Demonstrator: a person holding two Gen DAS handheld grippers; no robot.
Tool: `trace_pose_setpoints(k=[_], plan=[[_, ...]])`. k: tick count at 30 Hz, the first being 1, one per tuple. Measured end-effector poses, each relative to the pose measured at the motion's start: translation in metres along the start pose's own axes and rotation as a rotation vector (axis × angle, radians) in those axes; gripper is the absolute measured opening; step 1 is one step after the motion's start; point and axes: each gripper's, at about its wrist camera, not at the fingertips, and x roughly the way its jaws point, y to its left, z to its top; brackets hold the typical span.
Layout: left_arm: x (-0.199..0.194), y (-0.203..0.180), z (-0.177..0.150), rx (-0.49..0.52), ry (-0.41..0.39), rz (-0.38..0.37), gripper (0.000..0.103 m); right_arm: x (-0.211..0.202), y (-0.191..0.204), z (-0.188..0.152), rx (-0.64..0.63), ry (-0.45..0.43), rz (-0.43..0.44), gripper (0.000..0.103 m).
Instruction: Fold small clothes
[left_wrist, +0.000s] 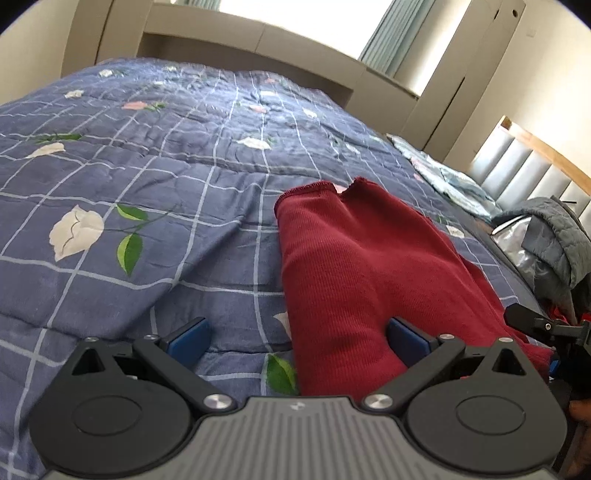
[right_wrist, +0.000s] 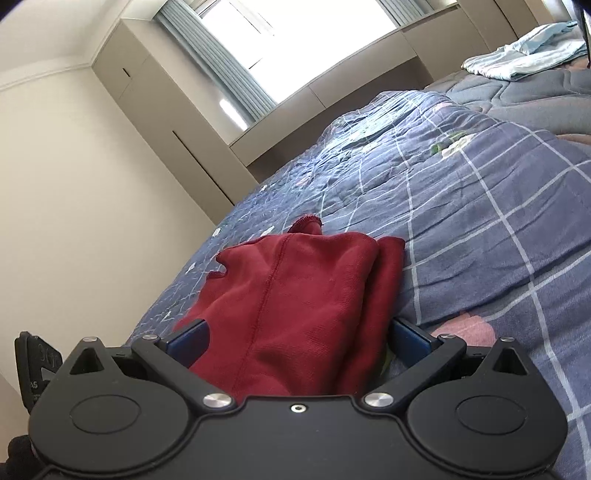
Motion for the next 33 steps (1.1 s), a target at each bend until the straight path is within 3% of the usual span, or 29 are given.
trace_pose_setpoints(k=[5, 10, 22, 27, 29, 33], plan=[[-0.003, -0.002, -0.007, -0.005, -0.044, 0.016, 0.103, 0.002, 0.0, -0.001, 0.001, -0.003, -0.001, 0.102], [-0.003, -0.002, -0.006, -0.003, -0.038, 0.014, 0.103, 0.003, 0.002, -0.001, -0.011, 0.0, -0.013, 0.102], [-0.004, -0.005, 0.005, -0.02, 0.037, 0.035, 0.102, 0.002, 0.006, -0.005, -0.038, -0.022, -0.092, 0.079], [-0.007, -0.012, 0.014, -0.039, 0.102, 0.021, 0.082, 0.002, 0.009, -0.006, -0.062, -0.015, -0.093, 0.066], [-0.007, -0.017, 0.018, -0.037, 0.126, -0.005, 0.058, 0.003, 0.011, -0.006, -0.074, -0.01, -0.094, 0.059], [-0.009, -0.034, 0.024, 0.009, 0.144, 0.028, 0.049, 0.002, 0.023, -0.008, -0.122, -0.011, -0.108, 0.045]])
